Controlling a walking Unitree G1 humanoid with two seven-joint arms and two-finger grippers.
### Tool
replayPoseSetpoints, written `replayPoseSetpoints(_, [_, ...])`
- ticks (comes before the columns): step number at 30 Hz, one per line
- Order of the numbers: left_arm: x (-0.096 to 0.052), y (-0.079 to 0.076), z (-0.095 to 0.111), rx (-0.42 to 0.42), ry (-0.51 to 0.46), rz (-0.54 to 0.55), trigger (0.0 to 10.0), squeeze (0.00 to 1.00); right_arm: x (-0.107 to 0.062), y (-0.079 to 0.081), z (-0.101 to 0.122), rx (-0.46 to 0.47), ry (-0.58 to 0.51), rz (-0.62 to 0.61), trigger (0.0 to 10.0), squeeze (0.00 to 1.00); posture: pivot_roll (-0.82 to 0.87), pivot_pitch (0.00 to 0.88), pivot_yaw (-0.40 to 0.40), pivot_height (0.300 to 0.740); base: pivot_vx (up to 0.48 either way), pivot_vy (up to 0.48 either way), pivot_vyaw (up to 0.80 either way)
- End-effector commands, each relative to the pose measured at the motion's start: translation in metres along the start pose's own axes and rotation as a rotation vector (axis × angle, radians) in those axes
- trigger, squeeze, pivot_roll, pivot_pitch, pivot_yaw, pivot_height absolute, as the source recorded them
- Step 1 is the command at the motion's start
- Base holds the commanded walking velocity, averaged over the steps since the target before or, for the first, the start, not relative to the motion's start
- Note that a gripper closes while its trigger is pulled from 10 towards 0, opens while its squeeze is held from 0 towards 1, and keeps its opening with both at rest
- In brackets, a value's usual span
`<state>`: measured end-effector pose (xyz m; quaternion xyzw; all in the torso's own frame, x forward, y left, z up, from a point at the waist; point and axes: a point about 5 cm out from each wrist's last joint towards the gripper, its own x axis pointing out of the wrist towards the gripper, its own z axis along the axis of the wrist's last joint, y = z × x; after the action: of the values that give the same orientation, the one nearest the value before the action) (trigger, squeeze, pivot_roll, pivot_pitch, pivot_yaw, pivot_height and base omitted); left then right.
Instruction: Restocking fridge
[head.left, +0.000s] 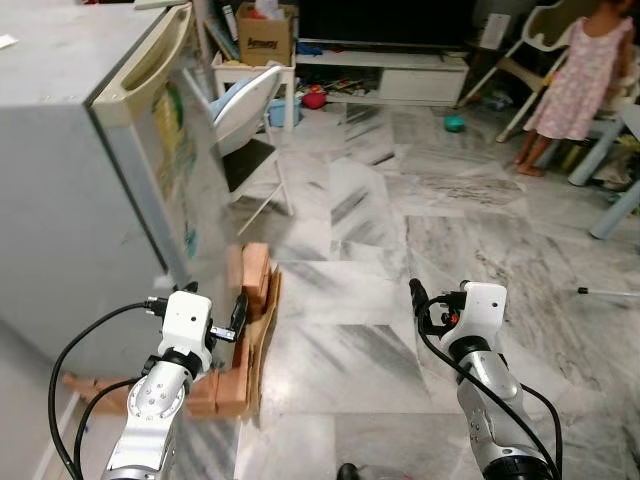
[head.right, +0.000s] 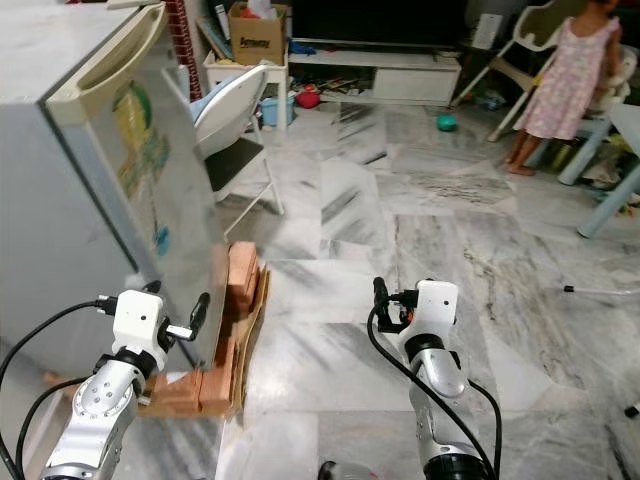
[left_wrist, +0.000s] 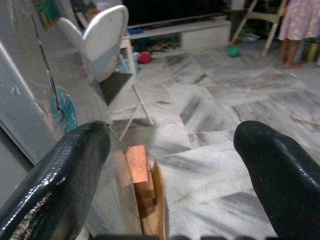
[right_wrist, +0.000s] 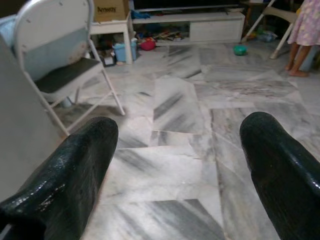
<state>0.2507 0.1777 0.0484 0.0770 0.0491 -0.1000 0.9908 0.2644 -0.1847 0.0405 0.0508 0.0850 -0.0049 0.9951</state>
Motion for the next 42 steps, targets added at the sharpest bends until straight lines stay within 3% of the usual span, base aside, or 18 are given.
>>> replayPoseSetpoints(1, [-0.001, -0.002, -0.003, -0.002, 0.011, -0.005, 10.0, 0.00, 0.003, -0.001, 0.004, -0.010, -0.011, 0.005, 10.0, 0.00, 0.02, 0.000, -0.032, 0.740, 0.368, 0.000, 0.00])
replayPoseSetpoints(16, [-0.008, 0.007, -0.009, -0.001, 0.038, 0.032, 10.0, 0.00, 0.002, -0.001, 0.004, -0.006, -0.016, 0.004, 10.0, 0.00, 0.02, 0.000, -0.033, 0.740, 0.287, 0.000, 0.00])
replayPoseSetpoints(21, [-0.015, 0.031, -0.022, -0.077, 0.117, 0.132, 10.0, 0.00, 0.002, -0.001, 0.007, -0.005, -0.035, 0.014, 10.0, 0.00, 0.03, 0.000, -0.037, 0.740, 0.000, 0.000, 0.00])
replayPoseSetpoints(29, [-0.020, 0.050, -0.018, -0.075, 0.099, 0.216, 10.0, 0.00, -0.001, 0.003, 0.009, -0.021, -0.051, 0.053, 10.0, 0.00, 0.03, 0.003, -0.039, 0.740, 0.000, 0.000, 0.49])
replayPoseSetpoints(38, [-0.018, 0.042, -0.016, -0.045, 0.089, 0.186, 10.0, 0.00, -0.002, 0.003, 0.008, -0.010, -0.043, 0.050, 10.0, 0.00, 0.03, 0.006, -0.044, 0.740, 0.000, 0.000, 0.51])
replayPoseSetpoints(42, [-0.005, 0.036, -0.014, -0.036, 0.089, 0.134, 10.0, 0.00, -0.001, 0.002, 0.007, -0.009, -0.036, 0.039, 10.0, 0.00, 0.03, 0.008, -0.048, 0.740, 0.000, 0.000, 0.00])
